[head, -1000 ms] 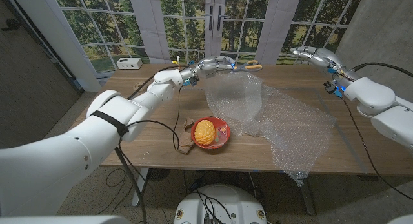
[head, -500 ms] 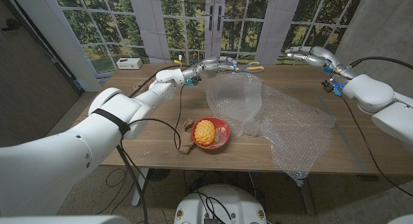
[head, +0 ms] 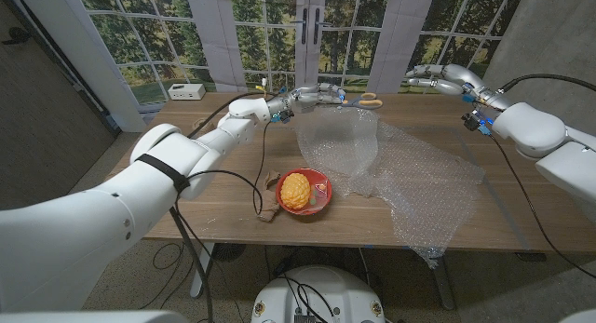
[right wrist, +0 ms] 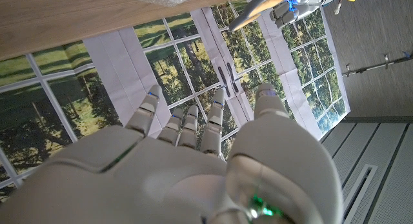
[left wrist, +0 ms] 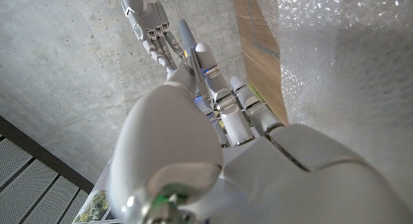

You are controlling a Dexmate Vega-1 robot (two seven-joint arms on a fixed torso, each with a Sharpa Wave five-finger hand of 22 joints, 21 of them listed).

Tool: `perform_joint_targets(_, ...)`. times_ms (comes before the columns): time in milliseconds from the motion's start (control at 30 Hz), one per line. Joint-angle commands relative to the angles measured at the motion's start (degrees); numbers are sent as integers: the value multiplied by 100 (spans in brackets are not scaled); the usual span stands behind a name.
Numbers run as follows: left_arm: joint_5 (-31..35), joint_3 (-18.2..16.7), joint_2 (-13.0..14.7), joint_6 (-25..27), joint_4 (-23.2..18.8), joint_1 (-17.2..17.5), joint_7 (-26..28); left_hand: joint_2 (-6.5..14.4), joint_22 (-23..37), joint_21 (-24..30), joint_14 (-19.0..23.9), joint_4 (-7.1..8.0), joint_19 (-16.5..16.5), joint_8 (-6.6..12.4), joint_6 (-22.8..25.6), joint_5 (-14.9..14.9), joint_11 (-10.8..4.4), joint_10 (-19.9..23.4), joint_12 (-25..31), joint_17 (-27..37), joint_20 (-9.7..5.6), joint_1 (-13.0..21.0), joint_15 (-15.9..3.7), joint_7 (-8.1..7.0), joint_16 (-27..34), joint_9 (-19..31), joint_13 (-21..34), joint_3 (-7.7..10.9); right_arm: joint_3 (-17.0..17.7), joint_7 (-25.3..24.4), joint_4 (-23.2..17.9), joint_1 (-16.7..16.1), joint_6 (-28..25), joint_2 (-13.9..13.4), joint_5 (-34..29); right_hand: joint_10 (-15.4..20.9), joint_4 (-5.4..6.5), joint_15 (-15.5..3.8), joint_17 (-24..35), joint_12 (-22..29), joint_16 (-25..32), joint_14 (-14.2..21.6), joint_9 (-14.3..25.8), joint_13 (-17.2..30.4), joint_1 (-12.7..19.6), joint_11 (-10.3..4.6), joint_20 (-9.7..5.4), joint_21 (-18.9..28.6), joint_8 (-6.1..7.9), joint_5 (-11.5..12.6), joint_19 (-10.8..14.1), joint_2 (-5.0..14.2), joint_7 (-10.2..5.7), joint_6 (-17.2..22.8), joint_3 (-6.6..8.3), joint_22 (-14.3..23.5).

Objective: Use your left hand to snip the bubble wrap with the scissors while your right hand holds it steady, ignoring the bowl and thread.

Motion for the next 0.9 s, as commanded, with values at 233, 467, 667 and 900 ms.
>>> perform_joint_targets(233,191,144,-83,-61,52,-102,120,-7,23,-32,-36,6,36,-10,-18,49,-17,-30,-35,44,-381,57,-421,-6,-51,7,42,-25,-238,168,-210,269,-367,-265,-348,125,2,81,-6,27,29,-3,16,-31,169,135,35,24,127,-16,24,-58,303,434,60,4)
perform_joint_targets(467,271,213,-101,-168,43,-158,105,-4,23,-42,-32,8,32,-12,-10,53,-17,-30,-44,63,-386,59,-420,11,-55,-3,51,-29,-329,144,-290,334,-517,-371,-551,314,-2,14,-10,74,64,88,17,-51,287,78,34,44,162,-22,98,-94,257,658,94,3)
perform_joint_targets(667,297,248,-148,-127,58,-179,136,-4,23,-50,-34,9,33,-14,-8,57,2,-18,-53,79,-385,62,-420,3,-62,-7,52,-34,-388,89,-341,374,-534,-383,-693,288,16,36,-8,46,58,80,41,-60,321,27,69,40,113,-33,113,-133,103,587,93,3)
perform_joint_targets(900,323,281,-192,-97,73,-194,171,-3,23,-64,-35,8,17,-12,0,59,-6,-16,-54,95,-371,68,-420,-5,-68,-9,72,-37,-440,28,-360,395,-380,-371,-873,190,36,71,-5,0,49,53,66,-63,322,39,103,28,42,-45,100,-174,107,443,78,4)
